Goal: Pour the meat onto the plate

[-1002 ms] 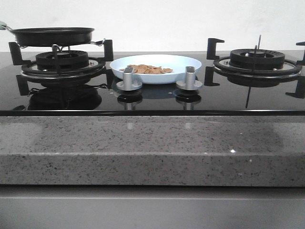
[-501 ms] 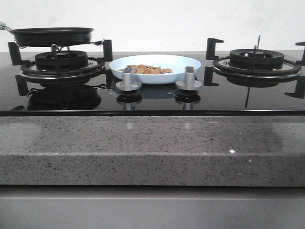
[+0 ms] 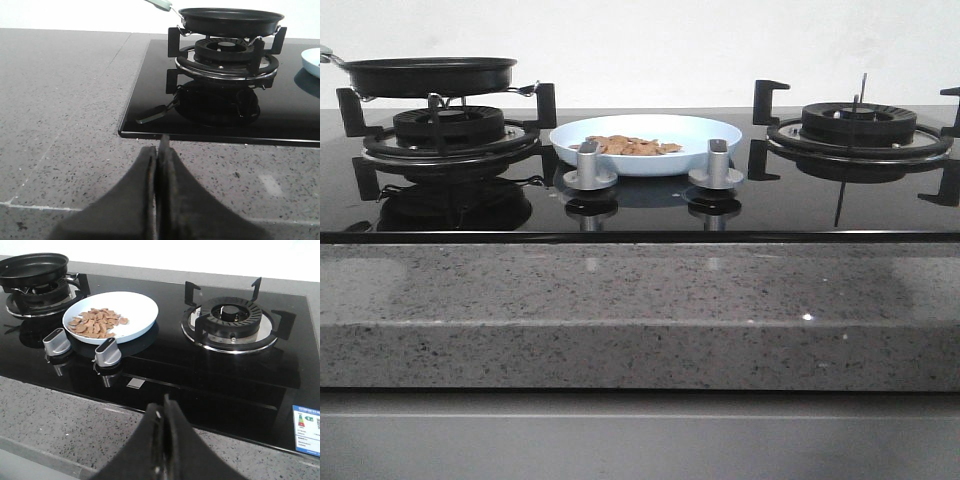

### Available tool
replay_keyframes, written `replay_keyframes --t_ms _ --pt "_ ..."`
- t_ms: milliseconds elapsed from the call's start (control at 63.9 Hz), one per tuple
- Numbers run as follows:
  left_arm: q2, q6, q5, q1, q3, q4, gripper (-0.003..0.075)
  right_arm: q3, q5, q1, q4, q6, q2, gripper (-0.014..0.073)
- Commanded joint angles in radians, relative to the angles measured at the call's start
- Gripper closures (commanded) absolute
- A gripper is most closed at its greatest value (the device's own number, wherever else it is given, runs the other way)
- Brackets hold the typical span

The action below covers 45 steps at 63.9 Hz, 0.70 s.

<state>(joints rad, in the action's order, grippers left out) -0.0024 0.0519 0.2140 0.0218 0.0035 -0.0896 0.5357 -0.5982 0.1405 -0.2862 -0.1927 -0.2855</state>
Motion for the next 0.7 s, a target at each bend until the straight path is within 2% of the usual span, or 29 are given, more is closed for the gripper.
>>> replay_keyframes --t_ms 0,392,564,689 --pt "-0.019 -0.002 -0.081 -0.006 0.006 0.0 0.0741 0.027 0.073 -0.003 -0.016 -0.009 -0.01 0.0654" --pt "-0.019 -0.002 -0.081 -0.006 0.006 0.0 0.0741 0.02 0.094 -0.003 -0.02 -0.009 -0.01 0.0654" --pt "-0.017 -0.002 -0.081 -0.006 0.006 0.0 0.0741 -0.148 0.313 -0.041 0.077 0.033 0.039 0.0654" --pt "-0.017 -0.002 -0.081 -0.006 0.006 0.0 0.0741 -0.307 0.386 -0.082 0.136 0.104 0.131 0.0654"
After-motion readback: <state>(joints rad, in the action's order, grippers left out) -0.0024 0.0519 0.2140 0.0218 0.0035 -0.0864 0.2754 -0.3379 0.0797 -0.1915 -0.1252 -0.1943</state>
